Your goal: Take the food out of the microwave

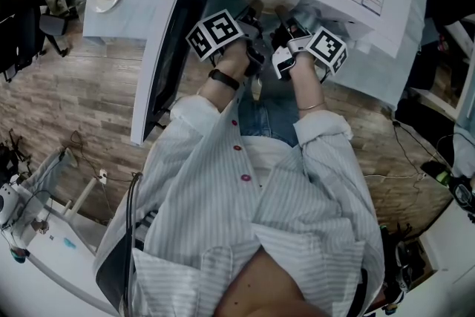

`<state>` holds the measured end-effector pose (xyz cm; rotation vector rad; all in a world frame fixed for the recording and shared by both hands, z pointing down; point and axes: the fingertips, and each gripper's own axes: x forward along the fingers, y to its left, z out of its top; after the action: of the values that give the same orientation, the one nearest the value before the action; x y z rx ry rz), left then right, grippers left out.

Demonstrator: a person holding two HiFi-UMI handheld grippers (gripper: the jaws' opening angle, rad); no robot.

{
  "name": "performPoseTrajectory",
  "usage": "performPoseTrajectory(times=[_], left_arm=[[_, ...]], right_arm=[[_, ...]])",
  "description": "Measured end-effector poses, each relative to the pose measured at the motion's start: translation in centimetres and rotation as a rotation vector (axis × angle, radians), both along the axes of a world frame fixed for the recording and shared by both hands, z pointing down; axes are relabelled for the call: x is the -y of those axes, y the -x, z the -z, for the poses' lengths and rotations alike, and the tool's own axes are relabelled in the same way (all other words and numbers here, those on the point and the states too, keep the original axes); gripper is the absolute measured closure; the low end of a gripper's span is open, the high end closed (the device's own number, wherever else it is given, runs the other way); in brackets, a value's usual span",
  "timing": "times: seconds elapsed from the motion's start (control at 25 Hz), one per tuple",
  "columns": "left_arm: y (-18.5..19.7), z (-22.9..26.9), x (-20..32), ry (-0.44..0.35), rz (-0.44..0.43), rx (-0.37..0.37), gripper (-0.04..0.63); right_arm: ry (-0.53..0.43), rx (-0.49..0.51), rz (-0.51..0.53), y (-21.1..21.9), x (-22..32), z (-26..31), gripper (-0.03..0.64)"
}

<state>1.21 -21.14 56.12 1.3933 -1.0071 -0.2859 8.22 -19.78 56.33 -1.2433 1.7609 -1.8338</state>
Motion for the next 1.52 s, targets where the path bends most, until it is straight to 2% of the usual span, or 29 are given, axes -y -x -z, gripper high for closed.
performPoseTrajectory(times=[0.6,1.52], left_arm=[[0.0,0.1,-2.0,-0.007,0.073,0.006,0.558],[-0.3,2.5,-10.7,-0.057,0.271,0.022,0.56]], right_arm=[[-0.002,0.017,0.077,-0.2,-1.5,0.0,0.563],[-0.029,0.059,0.272,-0.4,-8.8,2.2,0.563]])
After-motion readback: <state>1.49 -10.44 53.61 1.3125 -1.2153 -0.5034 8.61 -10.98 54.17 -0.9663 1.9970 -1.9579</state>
